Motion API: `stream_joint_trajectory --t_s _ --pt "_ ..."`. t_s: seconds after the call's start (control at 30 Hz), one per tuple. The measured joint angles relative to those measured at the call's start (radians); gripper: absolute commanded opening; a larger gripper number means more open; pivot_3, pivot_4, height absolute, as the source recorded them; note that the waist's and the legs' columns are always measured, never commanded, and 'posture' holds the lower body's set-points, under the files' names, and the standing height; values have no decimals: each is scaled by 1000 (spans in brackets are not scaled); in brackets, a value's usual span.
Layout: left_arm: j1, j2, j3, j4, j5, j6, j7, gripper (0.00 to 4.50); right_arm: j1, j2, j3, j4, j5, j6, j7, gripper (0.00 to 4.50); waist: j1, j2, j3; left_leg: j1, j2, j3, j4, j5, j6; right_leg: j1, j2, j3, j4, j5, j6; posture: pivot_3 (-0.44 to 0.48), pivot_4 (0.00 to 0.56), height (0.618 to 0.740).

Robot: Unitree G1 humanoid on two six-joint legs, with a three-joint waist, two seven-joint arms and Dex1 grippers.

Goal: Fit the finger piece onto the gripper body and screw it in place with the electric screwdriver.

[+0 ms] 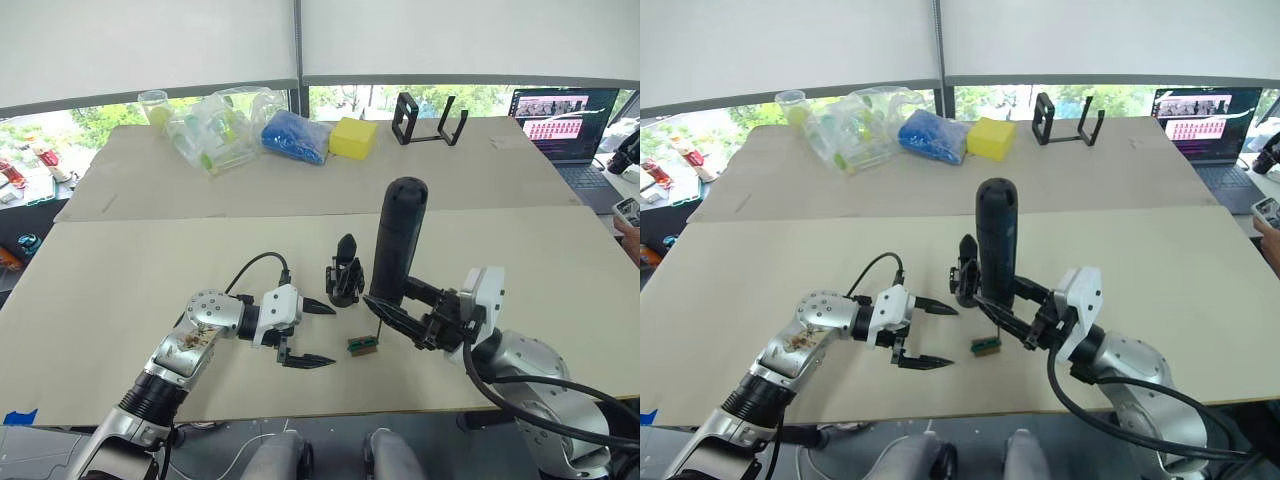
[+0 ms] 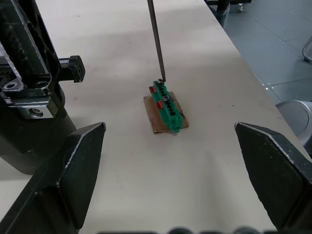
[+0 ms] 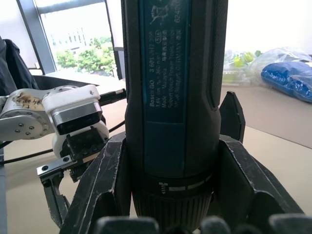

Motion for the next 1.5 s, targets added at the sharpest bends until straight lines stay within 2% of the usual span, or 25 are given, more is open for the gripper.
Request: stream_joint_trajectory --t_s 0.47,0.73,1.5 --pt "-5 -11 0 21 9 -16 11 4500 17 -10 3 7 2 0 9 1913 0 0 0 0 0 0 0 0 0 0 0 0 0 0 0 0 150 740" --pt "-5 -19 -1 21 9 -17 11 4500 -9 -22 -16 -46 49 21 -49 1913 0 0 0 0 0 0 0 0 0 0 0 0 0 0 0 0 150 740" --pt "-5 -23 -1 23 17 -18 11 4500 -23 -20 3 -17 40 21 -71 1913 1 -1 0 0 0 0 0 0 1 0 0 0 0 0 0 0 150 740"
